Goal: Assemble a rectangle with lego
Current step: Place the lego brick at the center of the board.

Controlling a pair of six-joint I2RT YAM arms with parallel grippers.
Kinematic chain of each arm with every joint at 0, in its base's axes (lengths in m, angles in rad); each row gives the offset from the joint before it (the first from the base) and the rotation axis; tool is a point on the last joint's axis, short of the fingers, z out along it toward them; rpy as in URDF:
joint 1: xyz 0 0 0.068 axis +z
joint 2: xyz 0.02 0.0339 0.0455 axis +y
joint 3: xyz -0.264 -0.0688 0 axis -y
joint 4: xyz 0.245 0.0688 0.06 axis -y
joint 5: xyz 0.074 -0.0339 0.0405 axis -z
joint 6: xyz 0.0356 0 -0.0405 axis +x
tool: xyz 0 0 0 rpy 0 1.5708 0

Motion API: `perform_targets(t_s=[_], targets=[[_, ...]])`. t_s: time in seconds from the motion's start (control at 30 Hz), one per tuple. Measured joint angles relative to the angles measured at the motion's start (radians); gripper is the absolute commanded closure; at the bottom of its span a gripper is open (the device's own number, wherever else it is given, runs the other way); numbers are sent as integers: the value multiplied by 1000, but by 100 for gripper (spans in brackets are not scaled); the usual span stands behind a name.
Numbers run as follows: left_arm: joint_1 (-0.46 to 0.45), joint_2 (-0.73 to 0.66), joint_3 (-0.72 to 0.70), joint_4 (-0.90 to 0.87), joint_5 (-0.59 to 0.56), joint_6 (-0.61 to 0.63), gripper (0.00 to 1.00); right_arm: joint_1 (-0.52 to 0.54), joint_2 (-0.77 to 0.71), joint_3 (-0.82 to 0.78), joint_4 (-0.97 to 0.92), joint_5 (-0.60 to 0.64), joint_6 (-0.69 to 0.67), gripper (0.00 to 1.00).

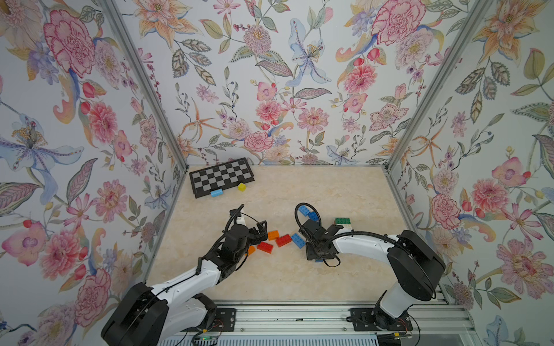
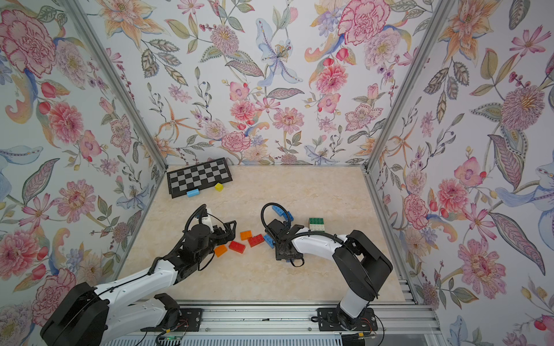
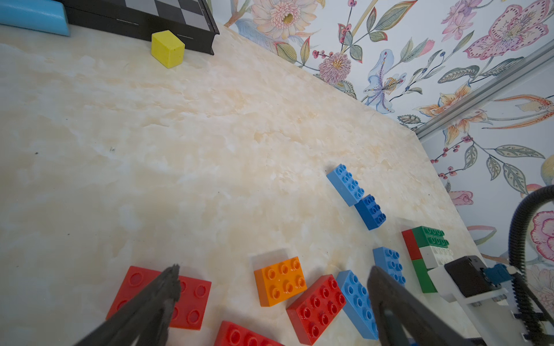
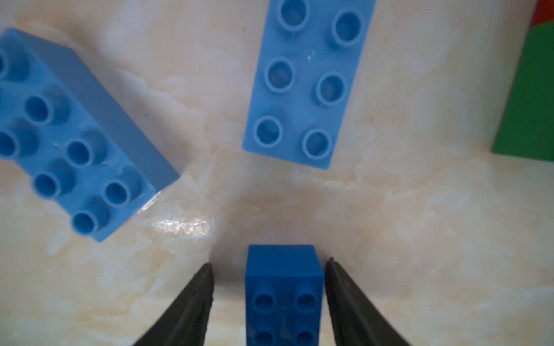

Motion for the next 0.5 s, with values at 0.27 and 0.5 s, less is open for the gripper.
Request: perform_targets(t_s=[0.27, 0.5], targets=[[0, 1, 0, 0, 5, 0, 1, -65, -42, 14, -8, -29, -47, 27], [0, -4, 0, -1, 5, 2, 1, -188, -108, 147, -11, -32, -179, 19]])
